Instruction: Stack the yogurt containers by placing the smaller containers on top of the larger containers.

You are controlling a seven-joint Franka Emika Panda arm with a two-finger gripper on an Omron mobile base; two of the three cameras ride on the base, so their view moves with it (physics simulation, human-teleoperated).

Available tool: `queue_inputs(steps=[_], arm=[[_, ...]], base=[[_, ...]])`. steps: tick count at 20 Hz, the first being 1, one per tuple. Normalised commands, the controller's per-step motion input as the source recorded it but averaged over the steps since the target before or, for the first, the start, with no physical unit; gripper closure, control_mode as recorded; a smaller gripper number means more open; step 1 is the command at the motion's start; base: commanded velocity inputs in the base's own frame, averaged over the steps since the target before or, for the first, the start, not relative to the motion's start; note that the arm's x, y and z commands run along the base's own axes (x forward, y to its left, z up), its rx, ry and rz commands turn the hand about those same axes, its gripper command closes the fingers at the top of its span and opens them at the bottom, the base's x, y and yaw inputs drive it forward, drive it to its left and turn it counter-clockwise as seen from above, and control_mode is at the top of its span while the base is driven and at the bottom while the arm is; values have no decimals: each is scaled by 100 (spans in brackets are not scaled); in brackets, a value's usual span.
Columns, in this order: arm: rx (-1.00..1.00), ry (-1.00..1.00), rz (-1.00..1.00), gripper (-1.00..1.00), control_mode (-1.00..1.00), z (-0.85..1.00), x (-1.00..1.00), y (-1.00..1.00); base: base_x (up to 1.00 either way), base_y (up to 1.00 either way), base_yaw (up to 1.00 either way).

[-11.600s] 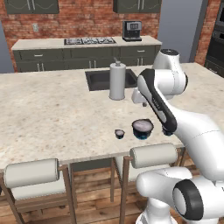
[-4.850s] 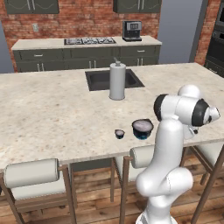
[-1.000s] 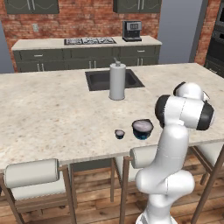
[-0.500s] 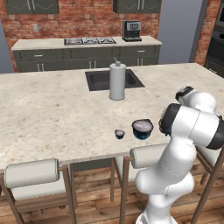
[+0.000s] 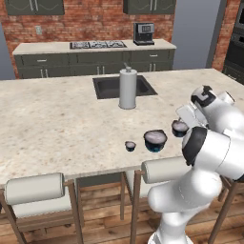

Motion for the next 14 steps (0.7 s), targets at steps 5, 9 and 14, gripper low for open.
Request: queue_inputs(steps=[5,9,14], arm=[[-2,0,0,100,-100,10,-3,18],[-1,0,0,100,-100,1,0,29],[0,0,0,100,-100,0,0,27]], base=[[0,0,0],[0,0,0],[0,0,0]])
